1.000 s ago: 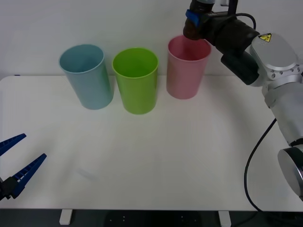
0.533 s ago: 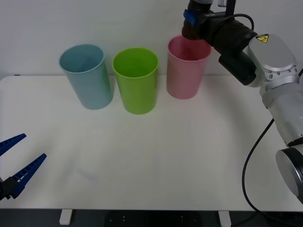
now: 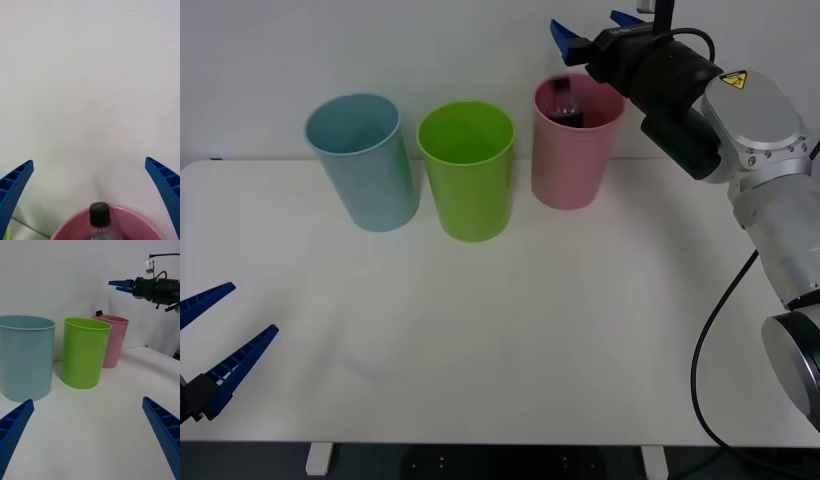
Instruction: Grasp the object on the table and drop it into the matching bin: aluminum can to the light blue bin, PET bottle to the pink bin.
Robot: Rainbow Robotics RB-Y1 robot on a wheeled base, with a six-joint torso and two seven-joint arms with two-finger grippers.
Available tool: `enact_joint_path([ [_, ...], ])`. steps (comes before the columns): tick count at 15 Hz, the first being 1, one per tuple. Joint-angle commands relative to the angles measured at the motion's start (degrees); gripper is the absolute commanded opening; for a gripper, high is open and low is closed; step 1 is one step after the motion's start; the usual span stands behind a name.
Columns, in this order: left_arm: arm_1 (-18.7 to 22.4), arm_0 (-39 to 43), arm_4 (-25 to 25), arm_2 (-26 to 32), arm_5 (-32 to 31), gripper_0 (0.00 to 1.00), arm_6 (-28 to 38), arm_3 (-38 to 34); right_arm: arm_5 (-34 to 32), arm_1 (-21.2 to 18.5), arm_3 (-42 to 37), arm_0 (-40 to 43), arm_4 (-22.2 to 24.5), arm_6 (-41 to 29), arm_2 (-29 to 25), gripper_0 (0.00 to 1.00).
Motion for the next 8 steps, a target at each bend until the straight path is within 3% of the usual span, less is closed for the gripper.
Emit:
enact_joint_path([
  [1,0.0,0.0,0.0,0.0,0.0,1.0,0.0,0.0,-0.9,0.0,-0.2,0.0,-0.5,0.1,0.1,1.0],
  [5,0.0,0.0,0.0,0.0,0.0,1.0,0.0,0.0,-6.6,-0.3,-0.4,0.2,-4.8,1.4,0.1,1.0],
  [8,0.0,0.0,0.0,0.0,0.0,1.0,0.0,0.0,-12.9,-3.0,-0.6,1.1,-9.3,2.2,0.1,1.0],
])
